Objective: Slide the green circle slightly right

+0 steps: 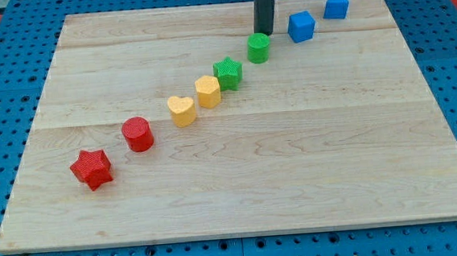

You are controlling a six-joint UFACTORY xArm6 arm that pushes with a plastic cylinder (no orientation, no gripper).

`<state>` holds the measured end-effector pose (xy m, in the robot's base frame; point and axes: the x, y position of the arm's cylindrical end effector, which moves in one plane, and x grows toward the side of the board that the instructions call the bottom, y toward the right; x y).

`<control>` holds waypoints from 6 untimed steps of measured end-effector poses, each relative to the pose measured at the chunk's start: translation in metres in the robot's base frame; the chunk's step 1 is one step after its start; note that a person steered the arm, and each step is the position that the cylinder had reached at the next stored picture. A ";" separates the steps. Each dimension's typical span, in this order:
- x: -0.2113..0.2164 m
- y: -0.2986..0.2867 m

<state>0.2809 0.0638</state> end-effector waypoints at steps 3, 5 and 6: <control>-0.002 -0.054; 0.030 0.024; 0.064 0.050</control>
